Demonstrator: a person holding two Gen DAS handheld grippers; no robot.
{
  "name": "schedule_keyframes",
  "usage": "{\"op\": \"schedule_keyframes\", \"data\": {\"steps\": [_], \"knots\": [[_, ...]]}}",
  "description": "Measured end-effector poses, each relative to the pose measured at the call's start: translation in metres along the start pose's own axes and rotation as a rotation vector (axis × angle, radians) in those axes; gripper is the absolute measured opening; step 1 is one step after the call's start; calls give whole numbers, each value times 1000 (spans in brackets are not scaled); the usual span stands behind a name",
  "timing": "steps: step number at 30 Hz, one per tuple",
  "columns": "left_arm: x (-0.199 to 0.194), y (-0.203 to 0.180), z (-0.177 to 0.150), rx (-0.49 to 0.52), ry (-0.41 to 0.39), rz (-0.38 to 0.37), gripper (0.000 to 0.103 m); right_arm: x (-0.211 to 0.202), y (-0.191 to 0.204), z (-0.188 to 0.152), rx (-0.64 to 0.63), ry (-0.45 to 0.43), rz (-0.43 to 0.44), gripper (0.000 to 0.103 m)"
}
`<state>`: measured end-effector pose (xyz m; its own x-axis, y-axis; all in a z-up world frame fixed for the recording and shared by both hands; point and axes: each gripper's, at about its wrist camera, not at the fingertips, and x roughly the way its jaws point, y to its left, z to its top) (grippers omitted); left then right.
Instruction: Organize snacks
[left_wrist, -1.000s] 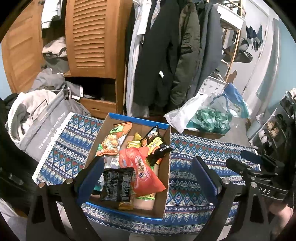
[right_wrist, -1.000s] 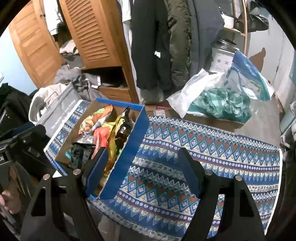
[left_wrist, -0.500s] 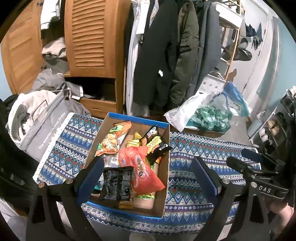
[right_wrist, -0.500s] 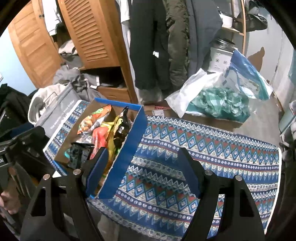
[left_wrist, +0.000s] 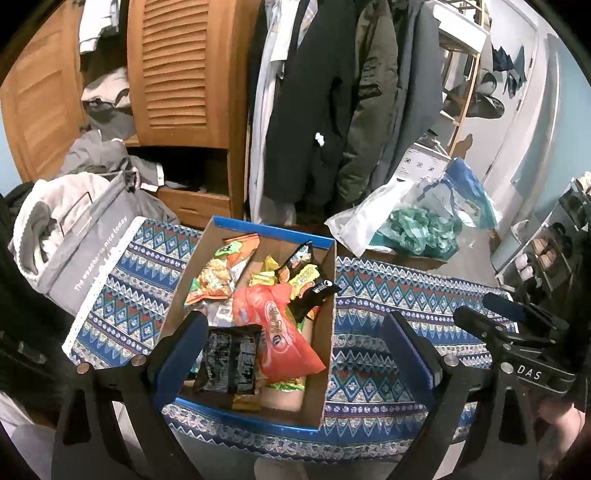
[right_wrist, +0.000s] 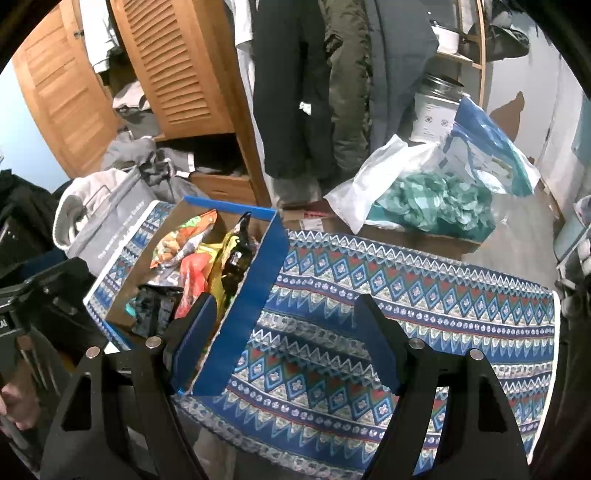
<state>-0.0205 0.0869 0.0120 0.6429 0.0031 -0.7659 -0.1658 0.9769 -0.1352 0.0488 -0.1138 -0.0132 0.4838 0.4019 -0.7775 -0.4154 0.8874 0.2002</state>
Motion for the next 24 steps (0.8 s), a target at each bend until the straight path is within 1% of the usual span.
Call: {"op": "schedule_keyframes", "data": {"steps": [8, 19, 24], "knots": [[2, -9, -4, 29, 18, -9, 96, 1, 0, 0, 1, -2, -2, 76], [9, -13, -9, 37, 47, -13, 96, 2, -3, -1, -1, 5, -10, 76], [8, -15, -9, 51, 34, -3, 96, 3, -3, -1, -3, 10, -14, 76]]}}
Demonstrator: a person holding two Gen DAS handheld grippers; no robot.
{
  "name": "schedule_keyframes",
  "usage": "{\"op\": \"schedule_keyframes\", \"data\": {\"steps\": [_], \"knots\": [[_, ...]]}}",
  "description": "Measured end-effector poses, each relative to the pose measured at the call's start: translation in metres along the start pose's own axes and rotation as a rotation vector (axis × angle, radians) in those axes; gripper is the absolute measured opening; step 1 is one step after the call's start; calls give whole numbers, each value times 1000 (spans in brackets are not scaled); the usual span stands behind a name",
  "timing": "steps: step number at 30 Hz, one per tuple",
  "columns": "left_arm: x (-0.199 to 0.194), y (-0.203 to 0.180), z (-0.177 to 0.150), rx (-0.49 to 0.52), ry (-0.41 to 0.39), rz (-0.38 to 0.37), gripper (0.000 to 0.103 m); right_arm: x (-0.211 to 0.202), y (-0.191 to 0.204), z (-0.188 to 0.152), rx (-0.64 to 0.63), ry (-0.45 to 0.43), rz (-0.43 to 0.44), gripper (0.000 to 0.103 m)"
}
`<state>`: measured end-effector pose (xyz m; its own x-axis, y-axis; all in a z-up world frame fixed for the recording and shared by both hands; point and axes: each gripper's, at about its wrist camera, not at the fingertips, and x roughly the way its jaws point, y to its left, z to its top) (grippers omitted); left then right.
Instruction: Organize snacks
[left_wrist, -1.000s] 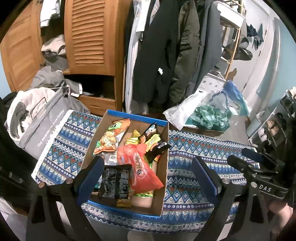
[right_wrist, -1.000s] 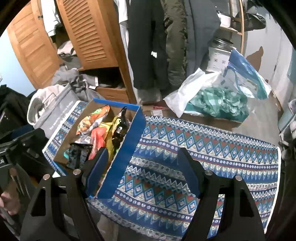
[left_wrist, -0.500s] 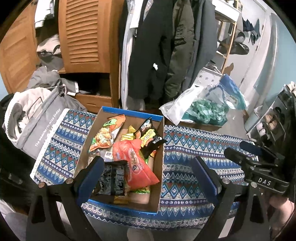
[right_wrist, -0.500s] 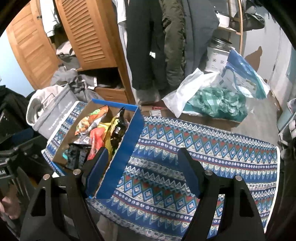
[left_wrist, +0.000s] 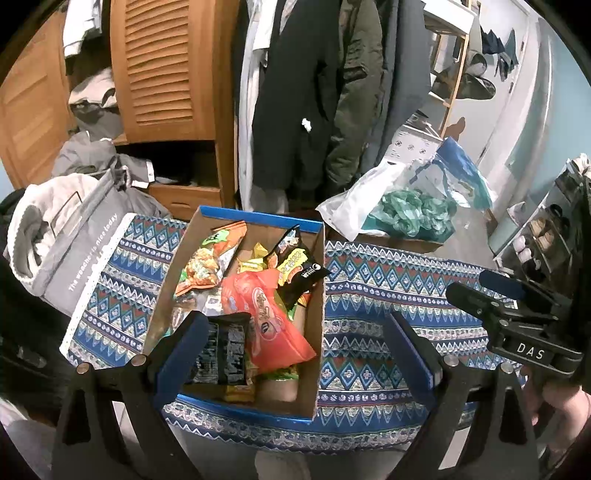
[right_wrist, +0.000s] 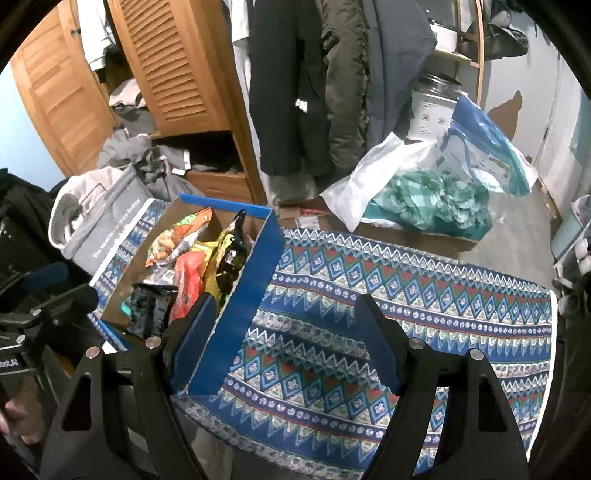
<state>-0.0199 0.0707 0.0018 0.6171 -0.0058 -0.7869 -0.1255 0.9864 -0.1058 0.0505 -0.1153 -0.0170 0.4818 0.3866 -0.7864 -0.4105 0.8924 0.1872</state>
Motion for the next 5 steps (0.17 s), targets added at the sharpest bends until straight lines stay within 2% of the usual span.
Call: {"op": "schedule_keyframes", "data": {"steps": [5], "knots": [[1, 0, 0, 3, 3, 4, 96, 0, 1, 0, 0, -1, 0, 76]]}}
